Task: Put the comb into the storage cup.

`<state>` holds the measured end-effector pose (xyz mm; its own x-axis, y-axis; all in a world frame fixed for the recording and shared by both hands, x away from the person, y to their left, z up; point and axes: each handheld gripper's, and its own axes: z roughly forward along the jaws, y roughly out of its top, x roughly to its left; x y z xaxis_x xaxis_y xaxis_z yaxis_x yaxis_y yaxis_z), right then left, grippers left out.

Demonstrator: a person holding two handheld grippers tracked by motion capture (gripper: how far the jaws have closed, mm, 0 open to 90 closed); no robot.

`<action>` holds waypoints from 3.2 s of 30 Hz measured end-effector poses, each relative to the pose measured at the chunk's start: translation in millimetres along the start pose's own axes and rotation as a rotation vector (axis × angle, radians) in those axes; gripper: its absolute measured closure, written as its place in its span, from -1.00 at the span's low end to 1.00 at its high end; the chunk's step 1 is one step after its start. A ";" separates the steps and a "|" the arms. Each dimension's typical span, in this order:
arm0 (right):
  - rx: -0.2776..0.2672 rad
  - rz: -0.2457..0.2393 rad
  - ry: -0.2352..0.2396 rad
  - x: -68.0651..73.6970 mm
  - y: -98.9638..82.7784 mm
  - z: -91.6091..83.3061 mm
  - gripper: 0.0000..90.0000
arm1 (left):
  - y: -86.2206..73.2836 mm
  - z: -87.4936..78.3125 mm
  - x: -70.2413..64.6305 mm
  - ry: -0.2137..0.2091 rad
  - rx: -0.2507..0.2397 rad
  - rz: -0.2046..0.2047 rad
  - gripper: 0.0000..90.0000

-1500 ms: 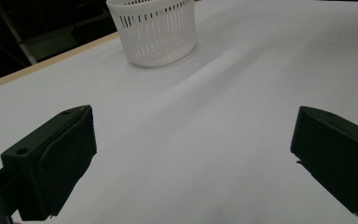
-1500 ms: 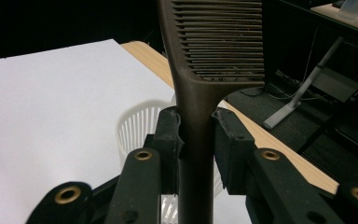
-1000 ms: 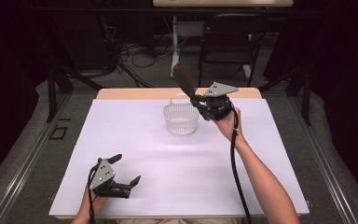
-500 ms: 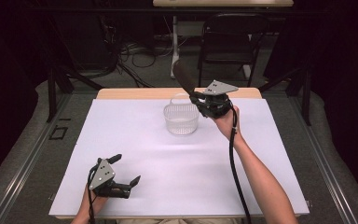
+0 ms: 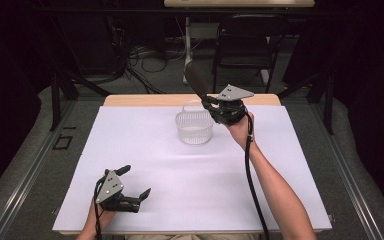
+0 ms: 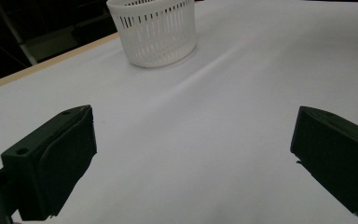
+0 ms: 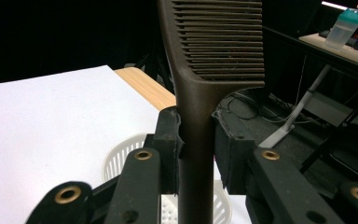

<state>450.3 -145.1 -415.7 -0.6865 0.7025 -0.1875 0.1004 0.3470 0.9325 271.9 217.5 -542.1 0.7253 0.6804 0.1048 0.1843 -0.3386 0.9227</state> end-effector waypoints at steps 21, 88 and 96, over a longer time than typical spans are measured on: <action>-0.036 -0.011 0.009 1.2 -4.5 17.1 0.61 | -0.1 0.2 0.3 0.000 0.001 0.000 -0.99; 0.007 -0.002 0.059 5.1 -37.8 60.3 0.60 | -0.4 0.1 1.0 0.001 0.002 0.003 -0.99; 0.031 0.008 0.069 6.4 -42.8 64.2 0.60 | -0.3 -0.1 0.7 0.003 0.002 0.003 -0.99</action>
<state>487.8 -115.5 -476.6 -0.7338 0.6609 -0.1575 0.1271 0.3613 0.9238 272.2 218.1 -542.3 0.7240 0.6812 0.1082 0.1837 -0.3416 0.9217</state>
